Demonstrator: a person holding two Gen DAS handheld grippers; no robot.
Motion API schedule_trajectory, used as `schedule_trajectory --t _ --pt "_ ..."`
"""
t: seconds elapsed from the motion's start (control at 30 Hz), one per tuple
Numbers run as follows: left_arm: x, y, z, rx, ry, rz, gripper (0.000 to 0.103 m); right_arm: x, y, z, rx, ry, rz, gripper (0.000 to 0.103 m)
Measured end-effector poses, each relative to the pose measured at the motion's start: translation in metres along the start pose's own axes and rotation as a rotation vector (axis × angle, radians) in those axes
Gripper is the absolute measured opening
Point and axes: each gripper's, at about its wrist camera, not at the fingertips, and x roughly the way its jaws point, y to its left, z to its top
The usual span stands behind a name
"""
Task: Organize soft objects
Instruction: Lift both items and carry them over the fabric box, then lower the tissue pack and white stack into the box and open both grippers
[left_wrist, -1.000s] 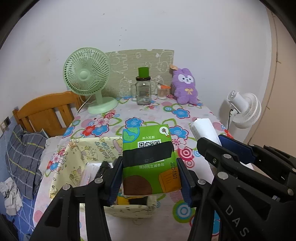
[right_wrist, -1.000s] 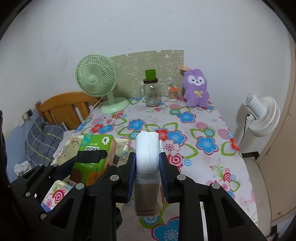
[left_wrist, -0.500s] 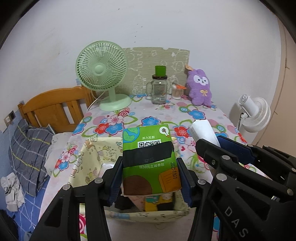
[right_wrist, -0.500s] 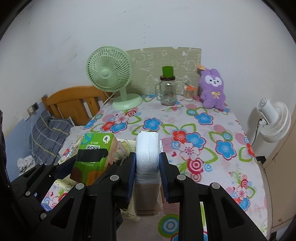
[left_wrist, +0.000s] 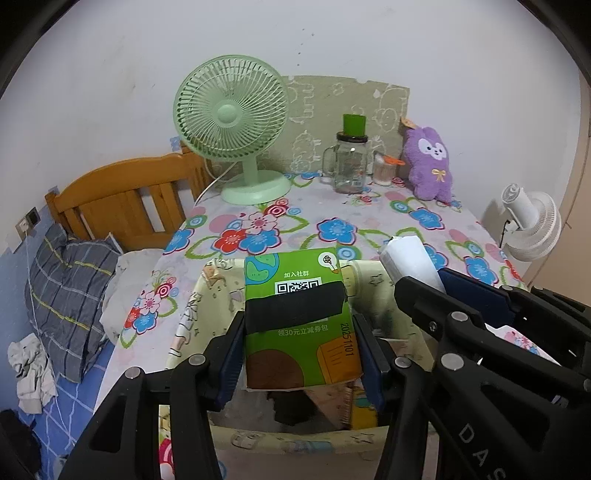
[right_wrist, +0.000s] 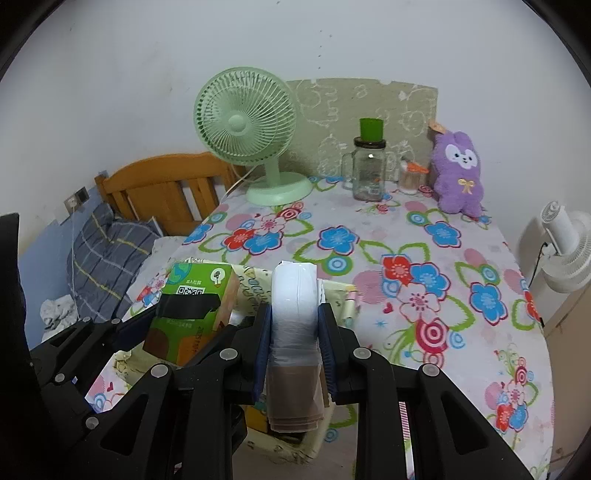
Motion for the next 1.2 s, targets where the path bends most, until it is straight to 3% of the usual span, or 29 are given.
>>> schedule_trajectory --t 0.6,0.73,0.87,1.07,1.2 --pt "0.032 0.034 -0.014 -0.004 0.075 0.049 0.057 0.043 0.031 -0.007 -0.052 0.079 0.058 0.028" --pt "0.034 0.039 -0.016 -0.011 0.092 0.033 0.063 0.049 0.037 -0.008 -0.056 0.093 0.068 0.028" --pt "0.029 0.039 -0.017 -0.013 0.084 0.005 0.078 0.052 0.039 -0.007 -0.058 0.093 0.073 0.028" --pt "0.026 0.042 -0.018 -0.034 0.086 -0.031 0.082 0.06 0.042 -0.003 -0.078 0.092 0.084 0.028" --pt "0.027 0.041 -0.019 -0.036 0.087 -0.005 0.081 0.067 0.046 -0.003 -0.094 0.108 0.1 0.029"
